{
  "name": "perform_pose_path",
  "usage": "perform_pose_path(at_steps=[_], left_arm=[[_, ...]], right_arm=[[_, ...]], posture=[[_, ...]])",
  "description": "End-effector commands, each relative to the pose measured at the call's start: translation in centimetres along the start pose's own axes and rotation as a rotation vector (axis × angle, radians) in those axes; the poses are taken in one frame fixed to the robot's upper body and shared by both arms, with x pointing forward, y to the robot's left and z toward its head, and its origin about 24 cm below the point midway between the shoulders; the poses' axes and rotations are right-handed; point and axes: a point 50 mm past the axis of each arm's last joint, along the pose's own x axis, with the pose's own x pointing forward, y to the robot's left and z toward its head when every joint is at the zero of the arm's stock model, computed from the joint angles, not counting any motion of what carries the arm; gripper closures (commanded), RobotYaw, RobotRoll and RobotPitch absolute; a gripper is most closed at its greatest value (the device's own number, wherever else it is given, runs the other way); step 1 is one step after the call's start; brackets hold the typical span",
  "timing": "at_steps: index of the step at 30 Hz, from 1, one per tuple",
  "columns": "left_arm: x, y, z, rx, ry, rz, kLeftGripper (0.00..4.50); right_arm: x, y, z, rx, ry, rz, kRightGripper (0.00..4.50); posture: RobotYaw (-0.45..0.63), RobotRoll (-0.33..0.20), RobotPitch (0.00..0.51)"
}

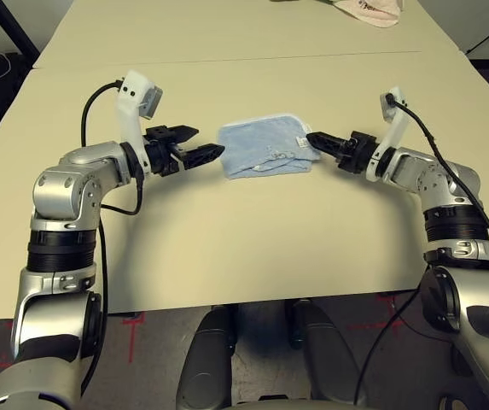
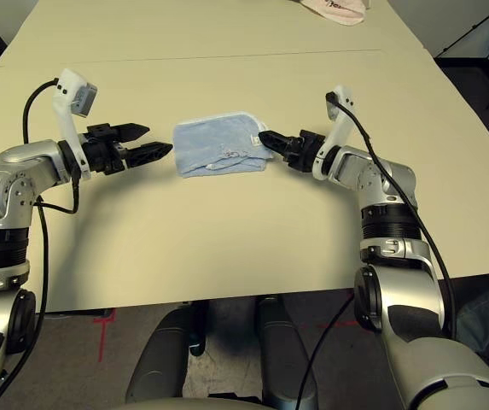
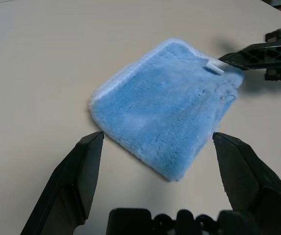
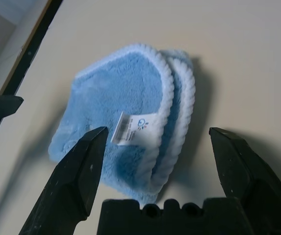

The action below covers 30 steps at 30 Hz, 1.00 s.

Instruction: Fold the towel and set it aside.

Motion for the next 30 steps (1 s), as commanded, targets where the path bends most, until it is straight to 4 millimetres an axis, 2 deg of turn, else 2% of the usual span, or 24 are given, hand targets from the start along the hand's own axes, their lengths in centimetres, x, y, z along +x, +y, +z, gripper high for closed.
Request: perform_pose_path(at_steps=[1,10,16,25,30], left_arm=[[-0.2,-0.8,-0.1,0.074,-0.006,-0.087,0.00],[-0.2,-1.2,-1.6,0.258,0.057,-0.217,0.00],[-0.3,-1.1,-1.9,0.267,0.057,-0.217,0.00],[-0.4,-1.3,-2.0,0.267,0.064,-0.225,0.00],[-0.1,-1.4,-1.9,0.268,0.068,-0.237,0.00]], right_arm=[[0.3,0.6,0.3,-0.004,0.020,0.019,0.03],[1.1,1.4,0.4,0.045,0.063,0.052,0.03],[0.8,0.7,0.2,0.094,0.082,0.005,0.03],[-0.8,-0.5,0.6,0.123,0.075,-0.063,0.03],[-0.1,0.1,0.2,0.145,0.093,-0.039,0.03]], posture=[[0.05,0.000,0.225],[0.05,0.000,0.222],[0.05,0.000,0.221],[0.05,0.000,0.218],[0.05,0.000,0.220]])
